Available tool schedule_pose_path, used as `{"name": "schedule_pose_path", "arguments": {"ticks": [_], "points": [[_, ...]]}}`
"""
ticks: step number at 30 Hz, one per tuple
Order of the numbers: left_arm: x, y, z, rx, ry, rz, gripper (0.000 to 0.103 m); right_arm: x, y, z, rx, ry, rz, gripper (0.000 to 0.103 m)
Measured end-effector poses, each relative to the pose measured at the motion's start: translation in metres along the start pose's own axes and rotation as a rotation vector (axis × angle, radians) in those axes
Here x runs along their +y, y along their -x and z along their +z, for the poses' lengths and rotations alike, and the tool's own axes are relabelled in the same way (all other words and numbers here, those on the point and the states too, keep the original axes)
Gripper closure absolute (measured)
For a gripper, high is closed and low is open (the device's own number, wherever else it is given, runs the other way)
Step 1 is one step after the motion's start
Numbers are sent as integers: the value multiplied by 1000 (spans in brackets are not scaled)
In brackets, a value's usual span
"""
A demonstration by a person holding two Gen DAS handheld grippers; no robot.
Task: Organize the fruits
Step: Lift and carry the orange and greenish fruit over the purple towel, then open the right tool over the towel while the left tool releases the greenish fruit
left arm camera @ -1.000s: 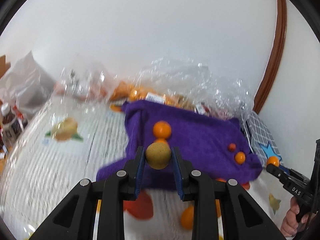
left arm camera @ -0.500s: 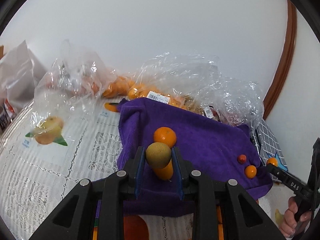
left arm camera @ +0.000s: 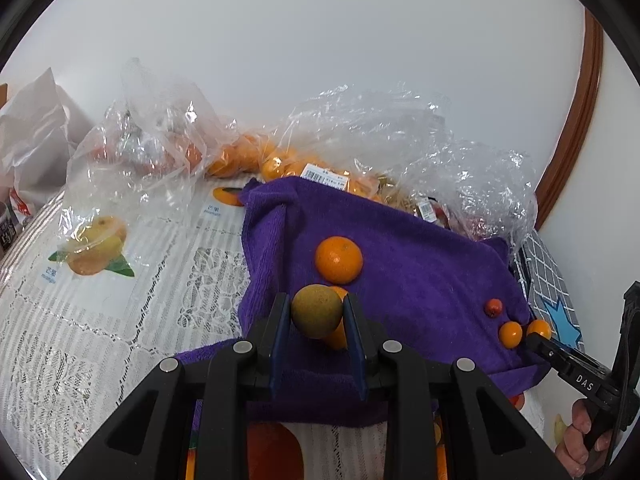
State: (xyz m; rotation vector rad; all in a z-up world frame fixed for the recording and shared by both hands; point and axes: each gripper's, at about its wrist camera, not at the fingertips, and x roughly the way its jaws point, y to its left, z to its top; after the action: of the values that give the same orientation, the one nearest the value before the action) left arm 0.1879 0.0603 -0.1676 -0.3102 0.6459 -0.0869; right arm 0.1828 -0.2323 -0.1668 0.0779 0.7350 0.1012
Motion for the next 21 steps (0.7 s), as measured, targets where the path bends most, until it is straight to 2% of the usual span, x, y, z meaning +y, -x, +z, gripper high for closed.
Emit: {"name": "schedule_pose_path", "arguments": {"ticks": [16, 21], "points": [[2, -1, -1, 8, 11, -10, 77, 3, -4, -3, 17, 7, -16, 67], [0, 0, -1, 4, 7, -7, 71, 2, -3, -3, 11, 9, -18, 65]]}}
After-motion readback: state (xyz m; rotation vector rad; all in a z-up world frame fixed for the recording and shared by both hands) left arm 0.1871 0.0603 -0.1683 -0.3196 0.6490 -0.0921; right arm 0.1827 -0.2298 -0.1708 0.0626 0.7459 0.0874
